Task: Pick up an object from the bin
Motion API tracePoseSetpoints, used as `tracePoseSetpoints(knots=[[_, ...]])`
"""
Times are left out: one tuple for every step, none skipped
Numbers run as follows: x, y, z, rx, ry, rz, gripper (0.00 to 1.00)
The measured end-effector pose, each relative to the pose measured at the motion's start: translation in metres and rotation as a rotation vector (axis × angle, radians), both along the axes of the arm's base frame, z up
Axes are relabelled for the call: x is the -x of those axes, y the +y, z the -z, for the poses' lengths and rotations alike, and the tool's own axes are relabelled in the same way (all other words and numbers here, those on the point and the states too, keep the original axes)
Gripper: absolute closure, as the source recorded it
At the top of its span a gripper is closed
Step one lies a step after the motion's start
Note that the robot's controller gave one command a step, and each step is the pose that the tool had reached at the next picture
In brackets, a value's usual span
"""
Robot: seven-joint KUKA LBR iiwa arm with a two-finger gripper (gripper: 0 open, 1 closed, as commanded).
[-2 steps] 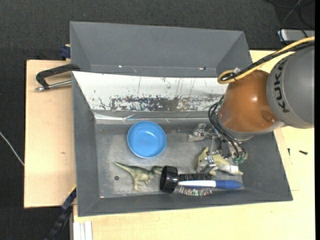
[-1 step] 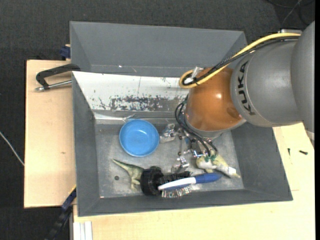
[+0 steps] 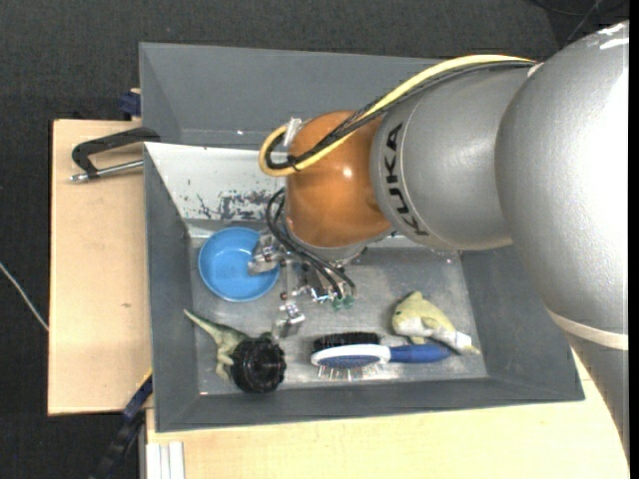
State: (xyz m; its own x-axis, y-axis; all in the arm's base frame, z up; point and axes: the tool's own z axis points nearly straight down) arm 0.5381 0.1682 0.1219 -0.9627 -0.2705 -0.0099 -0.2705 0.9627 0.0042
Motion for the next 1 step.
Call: tracePoseSetpoints(knots=[[-0.0254, -0.0136, 0.0397, 0.004, 0.002, -0.023, 0.0]])
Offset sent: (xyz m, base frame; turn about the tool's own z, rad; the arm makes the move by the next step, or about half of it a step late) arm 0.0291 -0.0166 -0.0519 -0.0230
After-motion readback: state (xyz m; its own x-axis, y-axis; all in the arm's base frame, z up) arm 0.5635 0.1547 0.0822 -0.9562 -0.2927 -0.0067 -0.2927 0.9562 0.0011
